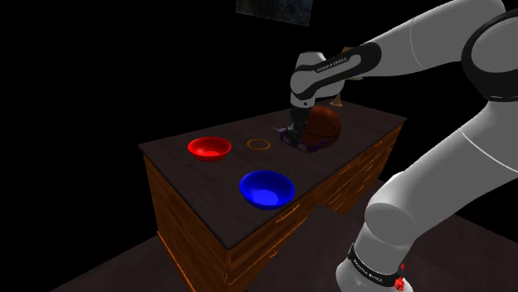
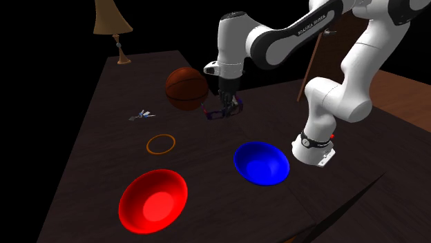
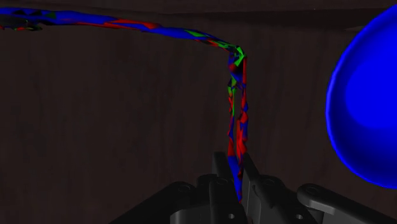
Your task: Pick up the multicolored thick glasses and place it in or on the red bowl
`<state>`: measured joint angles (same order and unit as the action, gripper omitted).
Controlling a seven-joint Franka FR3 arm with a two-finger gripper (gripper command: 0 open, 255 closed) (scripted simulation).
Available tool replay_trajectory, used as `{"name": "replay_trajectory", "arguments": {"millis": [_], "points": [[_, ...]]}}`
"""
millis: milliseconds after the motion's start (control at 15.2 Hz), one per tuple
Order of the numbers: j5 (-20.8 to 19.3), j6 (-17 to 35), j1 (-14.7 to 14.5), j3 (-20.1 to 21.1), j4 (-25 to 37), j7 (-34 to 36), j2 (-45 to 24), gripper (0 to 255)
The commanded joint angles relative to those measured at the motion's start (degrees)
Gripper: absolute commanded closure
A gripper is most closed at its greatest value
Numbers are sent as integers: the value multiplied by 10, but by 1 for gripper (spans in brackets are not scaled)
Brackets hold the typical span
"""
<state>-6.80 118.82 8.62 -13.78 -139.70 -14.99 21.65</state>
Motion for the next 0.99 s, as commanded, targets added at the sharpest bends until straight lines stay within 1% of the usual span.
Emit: {"name": "replay_trajectory", "arguments": {"millis": [0,462,924], "points": [[11,2,-13,13,23,18,-26,255],[44,-1,-52,54,130,77,-134,255],[61,-25,-83,86,268,130,-251,255]]}}
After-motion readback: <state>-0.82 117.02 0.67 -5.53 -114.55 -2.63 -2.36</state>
